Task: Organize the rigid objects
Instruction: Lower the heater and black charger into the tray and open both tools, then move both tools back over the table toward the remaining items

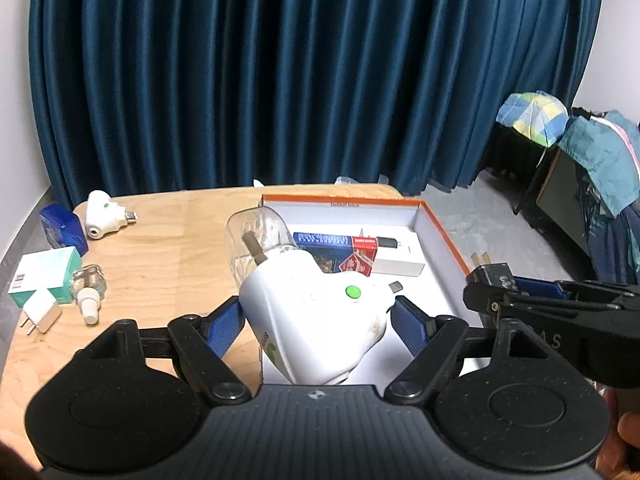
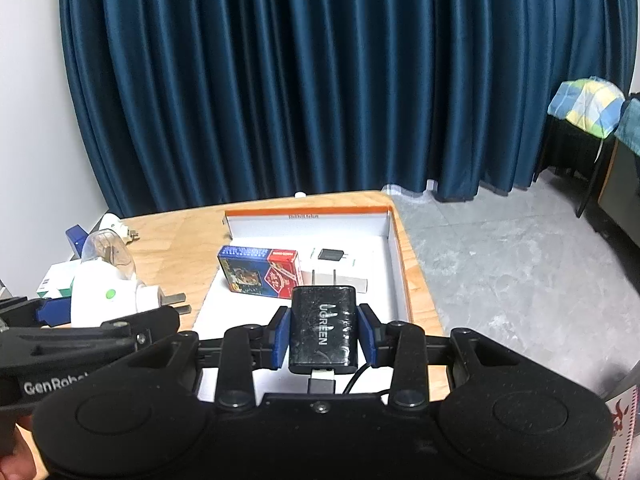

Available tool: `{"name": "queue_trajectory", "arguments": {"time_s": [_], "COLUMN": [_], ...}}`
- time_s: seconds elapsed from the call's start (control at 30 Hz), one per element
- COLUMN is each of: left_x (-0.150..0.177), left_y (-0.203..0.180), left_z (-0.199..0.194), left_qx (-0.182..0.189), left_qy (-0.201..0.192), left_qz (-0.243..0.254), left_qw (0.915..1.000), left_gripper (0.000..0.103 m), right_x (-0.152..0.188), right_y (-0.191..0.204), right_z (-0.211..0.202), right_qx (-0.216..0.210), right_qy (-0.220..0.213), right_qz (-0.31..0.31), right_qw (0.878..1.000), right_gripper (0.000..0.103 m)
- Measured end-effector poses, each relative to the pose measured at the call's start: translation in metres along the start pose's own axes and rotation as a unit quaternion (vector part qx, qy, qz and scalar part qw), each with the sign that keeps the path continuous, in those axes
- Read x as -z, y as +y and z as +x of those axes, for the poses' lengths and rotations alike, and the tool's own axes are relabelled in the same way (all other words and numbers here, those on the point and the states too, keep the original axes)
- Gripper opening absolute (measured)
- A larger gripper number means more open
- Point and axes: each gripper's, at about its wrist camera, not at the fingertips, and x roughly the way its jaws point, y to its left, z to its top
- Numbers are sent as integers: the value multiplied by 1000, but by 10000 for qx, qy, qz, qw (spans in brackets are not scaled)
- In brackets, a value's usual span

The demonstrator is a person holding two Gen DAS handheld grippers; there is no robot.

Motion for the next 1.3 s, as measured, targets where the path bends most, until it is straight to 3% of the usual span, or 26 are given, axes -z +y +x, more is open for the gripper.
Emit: {"name": "queue_trajectory", "arguments": {"time_s": [0.57, 0.67, 0.8, 1.03, 1.3], "left_x": [3, 5, 5, 0, 14], "left_y": [-4, -8, -10, 6, 66], "left_z": [50, 53, 40, 5, -41], "left_qx": [236, 355, 429, 257, -371], "left_qy": [353, 443, 215, -19, -126], "left_qz": [102, 107, 179, 51, -381], "left_qw": [9990, 9983, 9987, 9997, 9985], "left_gripper": [82, 82, 97, 99, 99], "right_x": [-20, -23, -24, -23, -2], "right_y": [-7, -6, -2, 6, 46], "right_z": [64, 61, 47, 11, -8], "right_qx": [125, 112, 198, 29, -556], "right_qy": [265, 164, -40, -337, -237], "right_qz": [-104, -114, -203, -67, -442], "right_qw": [9995, 9997, 9996, 9994, 9972], "right_gripper": [44, 65, 65, 69, 72]}}
